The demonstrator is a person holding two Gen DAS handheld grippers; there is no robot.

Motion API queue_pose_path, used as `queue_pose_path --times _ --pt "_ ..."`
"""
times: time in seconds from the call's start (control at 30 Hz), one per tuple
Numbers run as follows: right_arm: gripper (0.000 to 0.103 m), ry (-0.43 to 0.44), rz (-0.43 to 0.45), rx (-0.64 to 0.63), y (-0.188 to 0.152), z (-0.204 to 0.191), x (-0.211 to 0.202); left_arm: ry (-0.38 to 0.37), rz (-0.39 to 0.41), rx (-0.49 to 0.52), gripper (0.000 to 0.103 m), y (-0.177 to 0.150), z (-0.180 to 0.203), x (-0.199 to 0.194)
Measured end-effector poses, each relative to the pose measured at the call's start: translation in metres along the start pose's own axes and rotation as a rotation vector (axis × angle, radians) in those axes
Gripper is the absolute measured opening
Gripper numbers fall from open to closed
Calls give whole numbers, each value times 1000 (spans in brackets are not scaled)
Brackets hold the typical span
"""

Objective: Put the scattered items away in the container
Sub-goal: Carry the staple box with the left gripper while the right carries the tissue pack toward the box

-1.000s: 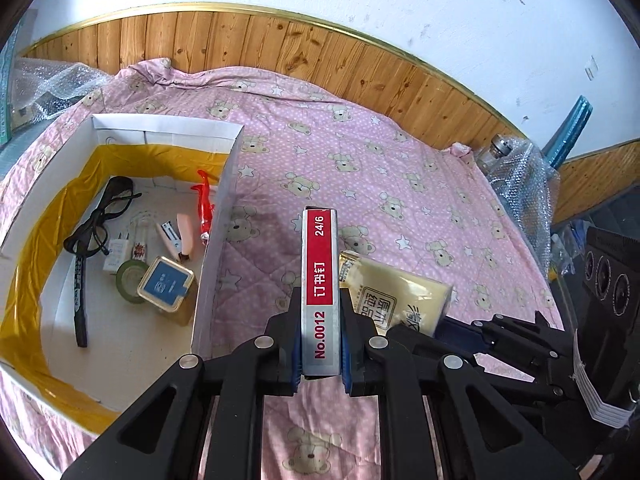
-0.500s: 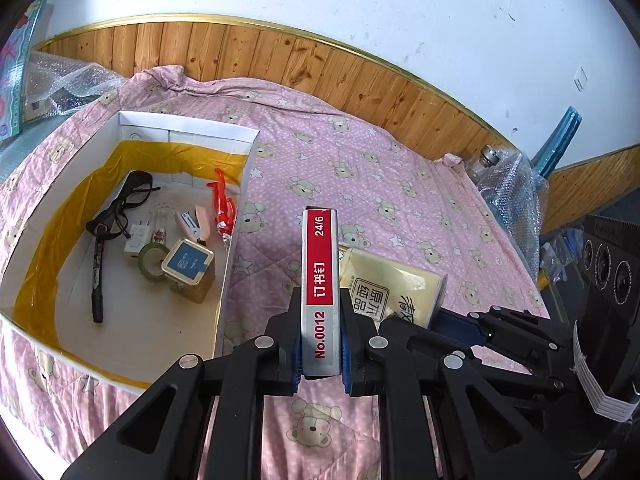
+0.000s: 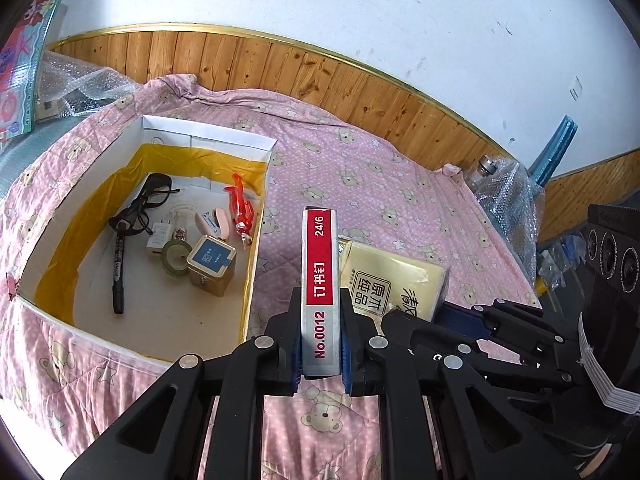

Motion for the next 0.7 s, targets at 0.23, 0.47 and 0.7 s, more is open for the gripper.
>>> queue_pose_path --times 0.23,0.47,0.7 --pt "24 3 -6 -40 4 -21 5 2 13 -30 15 -3 -20 -12" --pt "24 8 -14 -63 7 -36 12 11 31 -47 15 -4 -36 -23" --pt "24 20 -24 -84 11 -51 23 21 38 -63 15 -3 -52 -28"
Point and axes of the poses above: each gripper's, at about its wrist camera, not at the fingertips, and x roughly the way its jaws point, z to its right, y to its top, the point moved 10 cm from there along x, roughly the way its jaws point, and after that the axes turned 7 degrees about y, right-handed, at the moved point
